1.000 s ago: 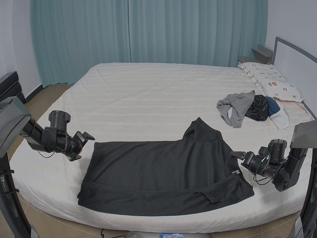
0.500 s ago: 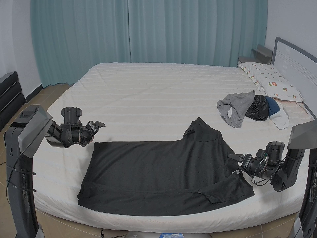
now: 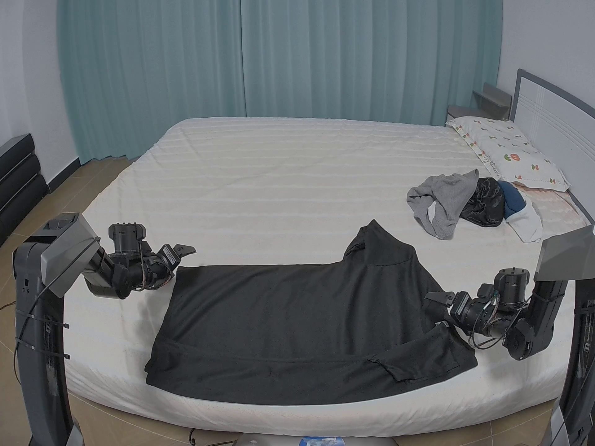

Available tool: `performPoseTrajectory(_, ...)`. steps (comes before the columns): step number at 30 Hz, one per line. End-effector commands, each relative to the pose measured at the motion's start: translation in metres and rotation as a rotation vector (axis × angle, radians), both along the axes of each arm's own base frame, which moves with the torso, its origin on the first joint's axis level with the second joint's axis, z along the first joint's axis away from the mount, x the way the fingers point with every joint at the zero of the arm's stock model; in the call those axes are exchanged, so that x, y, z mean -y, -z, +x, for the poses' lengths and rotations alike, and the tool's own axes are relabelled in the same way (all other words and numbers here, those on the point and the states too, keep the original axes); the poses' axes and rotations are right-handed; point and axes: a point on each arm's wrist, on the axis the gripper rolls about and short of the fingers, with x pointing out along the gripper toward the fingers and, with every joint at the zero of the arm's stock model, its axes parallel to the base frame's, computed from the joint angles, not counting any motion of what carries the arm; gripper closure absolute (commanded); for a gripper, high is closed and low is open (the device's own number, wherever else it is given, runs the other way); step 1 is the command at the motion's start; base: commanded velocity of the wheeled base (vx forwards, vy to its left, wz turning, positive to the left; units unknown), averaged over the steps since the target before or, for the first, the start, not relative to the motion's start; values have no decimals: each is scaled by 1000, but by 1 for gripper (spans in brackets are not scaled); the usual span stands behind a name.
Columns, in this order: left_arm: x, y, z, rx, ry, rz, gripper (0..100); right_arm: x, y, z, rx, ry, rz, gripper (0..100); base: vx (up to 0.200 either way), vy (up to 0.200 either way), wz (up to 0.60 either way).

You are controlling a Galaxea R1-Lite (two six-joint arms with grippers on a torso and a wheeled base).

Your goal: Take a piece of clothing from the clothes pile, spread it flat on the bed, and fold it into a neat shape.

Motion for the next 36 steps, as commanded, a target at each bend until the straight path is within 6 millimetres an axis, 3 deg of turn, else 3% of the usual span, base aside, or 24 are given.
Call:
performPoseTrajectory(1, 3, 1, -3, 6, 13, -5, 0, -2, 1, 0, -2, -6, 0, 0, 0, 0, 0)
performPoseTrajectory(9, 6, 1, -3, 17, 21, -2, 0, -3, 1, 0, 0, -9, 0, 0, 0, 0, 0)
performPoseTrajectory(10, 6, 1, -3, 17, 21, -2, 100, -3, 1, 0, 0, -7, -1, 0, 0, 0, 0)
performPoseTrajectory(19, 6, 1, -3, 22, 15, 4, 100, -2, -1, 2, 14, 4, -8, 0, 0, 0, 0)
performPoseTrajectory(27, 3, -4, -8, 24, -41, 29, 100, -13, -15, 20, 93, -5, -23, 0, 0, 0, 0)
performPoseTrajectory(31, 3, -10, -15, 46, -67, 32, 100, -25, -20, 42, 88, -13, -33, 0, 0, 0, 0)
performPoseTrajectory(36, 3, -17, -17, 83, -104, -23, 100, -25, -34, 80, 80, 7, -56, 0, 0, 0, 0)
